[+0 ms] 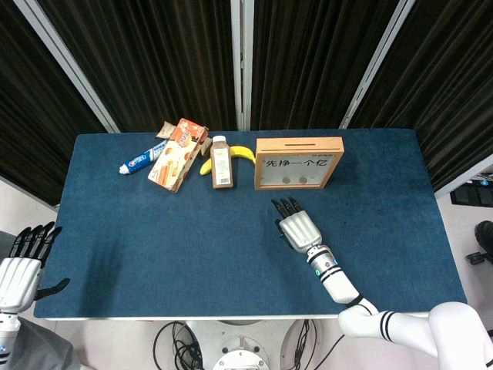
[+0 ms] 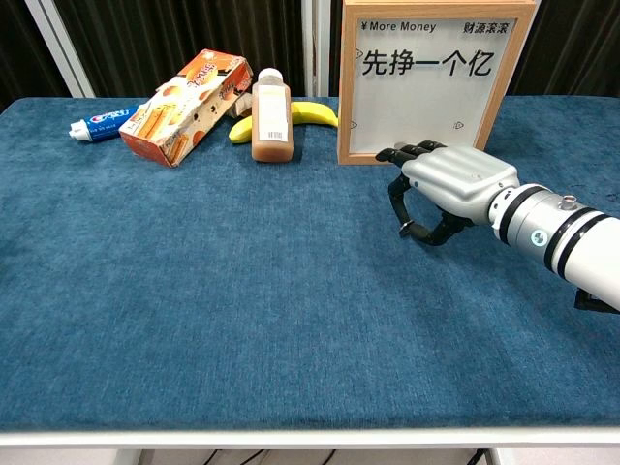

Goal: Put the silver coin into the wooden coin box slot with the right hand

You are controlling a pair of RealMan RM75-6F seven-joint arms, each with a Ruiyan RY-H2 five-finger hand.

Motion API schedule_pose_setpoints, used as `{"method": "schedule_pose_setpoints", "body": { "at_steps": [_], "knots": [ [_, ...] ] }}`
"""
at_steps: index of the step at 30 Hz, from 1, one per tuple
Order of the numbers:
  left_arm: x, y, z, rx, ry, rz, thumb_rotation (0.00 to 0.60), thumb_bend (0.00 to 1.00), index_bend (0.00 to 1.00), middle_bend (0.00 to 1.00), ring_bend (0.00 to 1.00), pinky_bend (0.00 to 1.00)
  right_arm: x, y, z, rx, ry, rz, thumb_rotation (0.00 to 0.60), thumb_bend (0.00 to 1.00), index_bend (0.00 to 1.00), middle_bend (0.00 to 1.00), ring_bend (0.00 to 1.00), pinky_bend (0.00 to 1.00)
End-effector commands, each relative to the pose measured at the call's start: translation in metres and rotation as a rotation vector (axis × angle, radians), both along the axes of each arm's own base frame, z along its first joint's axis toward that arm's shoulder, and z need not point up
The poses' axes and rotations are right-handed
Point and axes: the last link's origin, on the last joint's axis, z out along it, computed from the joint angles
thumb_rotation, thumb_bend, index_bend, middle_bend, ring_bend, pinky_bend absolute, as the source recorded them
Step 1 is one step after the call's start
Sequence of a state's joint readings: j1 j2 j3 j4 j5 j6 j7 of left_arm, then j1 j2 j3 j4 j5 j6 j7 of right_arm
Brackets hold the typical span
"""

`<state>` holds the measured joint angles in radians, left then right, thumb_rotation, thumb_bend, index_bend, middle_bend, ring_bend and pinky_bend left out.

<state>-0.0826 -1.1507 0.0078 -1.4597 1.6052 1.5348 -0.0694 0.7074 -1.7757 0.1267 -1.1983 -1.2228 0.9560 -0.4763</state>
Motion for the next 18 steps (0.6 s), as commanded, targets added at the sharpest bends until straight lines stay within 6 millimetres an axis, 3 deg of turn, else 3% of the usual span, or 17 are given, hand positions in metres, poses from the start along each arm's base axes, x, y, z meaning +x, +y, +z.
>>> {"method": "schedule_pose_setpoints", "body": {
  "at_steps": [1,7,10,18],
  "knots": [
    [0.0,0.0,0.0,0.002,0.001,-0.001,0.6,0.12,0.03,0.0,0.0,0.0,0.0,0.0,0.0,-0.001,0.002,0.0,0.6,0.39,0.64,0.0,0.0,0.0],
    [0.0,-0.001,0.001,0.004,-0.002,0.0,0.6,0.12,0.03,0.0,0.0,0.0,0.008,0.0,0.011,-0.026,-0.035,0.024,0.6,0.39,0.67,0.0,0.0,0.0],
    [0.0,-0.002,0.001,0.005,-0.001,-0.001,0.6,0.12,0.03,0.0,0.0,0.0,0.023,0.001,0.031,-0.07,-0.096,0.073,0.6,0.39,0.69,0.01,0.0,0.0],
    [0.003,-0.002,-0.001,0.001,-0.001,-0.009,0.6,0.12,0.03,0.0,0.0,0.0,0.075,0.008,0.109,-0.211,-0.274,0.216,0.6,0.39,0.72,0.01,0.0,0.0]
  ]
}}
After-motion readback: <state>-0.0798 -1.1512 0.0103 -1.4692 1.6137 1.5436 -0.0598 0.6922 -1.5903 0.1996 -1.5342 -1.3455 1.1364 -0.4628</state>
